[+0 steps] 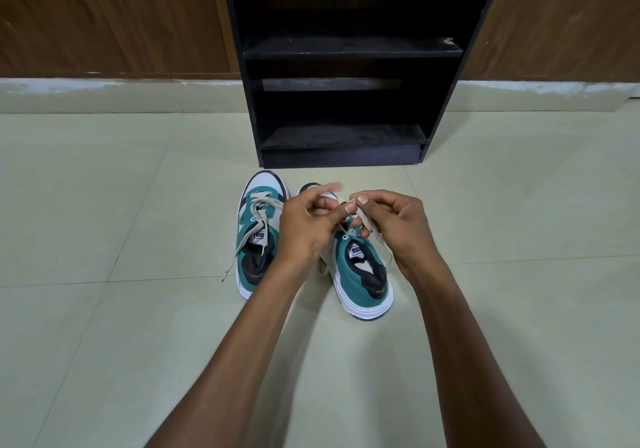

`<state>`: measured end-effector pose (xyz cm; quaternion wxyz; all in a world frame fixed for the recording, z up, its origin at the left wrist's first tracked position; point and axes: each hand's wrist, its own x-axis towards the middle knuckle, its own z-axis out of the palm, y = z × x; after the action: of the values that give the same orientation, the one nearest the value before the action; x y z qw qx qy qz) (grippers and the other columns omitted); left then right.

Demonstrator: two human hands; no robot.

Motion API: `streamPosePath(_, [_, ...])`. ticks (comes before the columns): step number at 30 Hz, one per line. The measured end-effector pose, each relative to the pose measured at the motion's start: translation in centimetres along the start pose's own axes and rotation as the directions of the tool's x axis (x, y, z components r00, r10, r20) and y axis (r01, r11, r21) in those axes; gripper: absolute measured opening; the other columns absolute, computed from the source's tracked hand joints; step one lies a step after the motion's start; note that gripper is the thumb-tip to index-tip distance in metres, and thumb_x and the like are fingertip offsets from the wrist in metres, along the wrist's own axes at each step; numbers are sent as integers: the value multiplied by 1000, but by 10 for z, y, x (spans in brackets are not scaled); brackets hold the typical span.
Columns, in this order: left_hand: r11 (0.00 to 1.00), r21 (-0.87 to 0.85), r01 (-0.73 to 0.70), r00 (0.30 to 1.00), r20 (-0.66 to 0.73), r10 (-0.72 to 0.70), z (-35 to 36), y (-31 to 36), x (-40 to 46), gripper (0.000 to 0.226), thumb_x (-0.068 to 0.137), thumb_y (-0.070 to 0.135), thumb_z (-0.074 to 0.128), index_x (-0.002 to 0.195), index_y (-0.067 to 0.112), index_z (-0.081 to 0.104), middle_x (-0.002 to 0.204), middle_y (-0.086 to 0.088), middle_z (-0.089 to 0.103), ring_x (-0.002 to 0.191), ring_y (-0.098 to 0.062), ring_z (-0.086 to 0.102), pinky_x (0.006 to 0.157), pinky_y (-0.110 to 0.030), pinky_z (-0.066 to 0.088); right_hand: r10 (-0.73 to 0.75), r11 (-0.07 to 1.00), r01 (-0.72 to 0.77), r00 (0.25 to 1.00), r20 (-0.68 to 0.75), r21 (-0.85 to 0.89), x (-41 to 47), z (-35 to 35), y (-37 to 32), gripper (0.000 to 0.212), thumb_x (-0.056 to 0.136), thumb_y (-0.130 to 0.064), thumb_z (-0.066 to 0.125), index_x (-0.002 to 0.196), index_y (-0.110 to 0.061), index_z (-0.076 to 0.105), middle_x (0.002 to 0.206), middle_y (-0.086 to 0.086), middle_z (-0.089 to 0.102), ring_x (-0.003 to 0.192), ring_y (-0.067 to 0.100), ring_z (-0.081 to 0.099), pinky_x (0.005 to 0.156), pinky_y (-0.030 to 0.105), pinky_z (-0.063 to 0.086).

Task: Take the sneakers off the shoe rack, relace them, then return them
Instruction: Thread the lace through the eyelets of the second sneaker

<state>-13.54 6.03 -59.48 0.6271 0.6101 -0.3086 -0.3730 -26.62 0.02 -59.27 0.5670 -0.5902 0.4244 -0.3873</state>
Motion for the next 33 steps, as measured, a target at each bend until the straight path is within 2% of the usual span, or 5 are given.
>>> streamPosePath(5, [946, 227, -233, 972, 46, 229, -6, -6, 1, 14, 79, 10, 84, 79, 9, 69, 96, -9, 71, 79, -23, 72, 77, -43, 62, 26, 1000, -26, 997, -67, -10, 4, 6, 3, 8, 95, -16, 69, 89, -14, 74, 65, 6, 74, 52, 21, 64, 52, 29, 55])
streamPosePath(13, [447, 503, -739, 670, 482, 565, -16, -12, 14, 26, 82, -7, 60, 102, 9, 67, 93, 7, 71, 87, -18, 67, 72, -38, 57, 95, 995, -95, 963, -253, 9, 11, 13, 12, 4, 90, -15, 71, 91, -13, 74, 78, 14, 72, 37, 13, 50, 40, 24, 41])
streamPosePath(20, [979, 195, -60, 979, 201, 20, -6, 2, 16, 24, 86, 18, 78, 82, 13, 55, 79, -14, 74, 67, -16, 67, 66, -28, 53, -67, 993, 77, 992, -111, 90, 1, 0, 10, 19, 82, -21, 75, 90, -14, 60, 89, 4, 61, 57, 16, 57, 58, 31, 48])
streamPosePath(26, [951, -32, 308, 942, 148, -301, -8, 14, 22, 19, 80, 11, 82, 78, 12, 63, 66, -4, 69, 53, -12, 58, 47, -20, 45, -406, 879, 397, 914, 23, -265, -15, -6, 24, 43, 68, -23, 94, 108, -20, 78, 113, 4, 62, 107, 16, 66, 90, 26, 55])
streamPosePath(33, [898, -78, 434, 891, 186, -414, -8, 15, 22, 14, 83, 6, 78, 80, 9, 64, 60, -5, 65, 50, -13, 54, 41, -18, 44, -515, 821, 456, 851, -102, -343, -15, 3, 28, 37, 77, -14, 87, 113, -18, 79, 109, 2, 65, 90, 13, 66, 76, 27, 57])
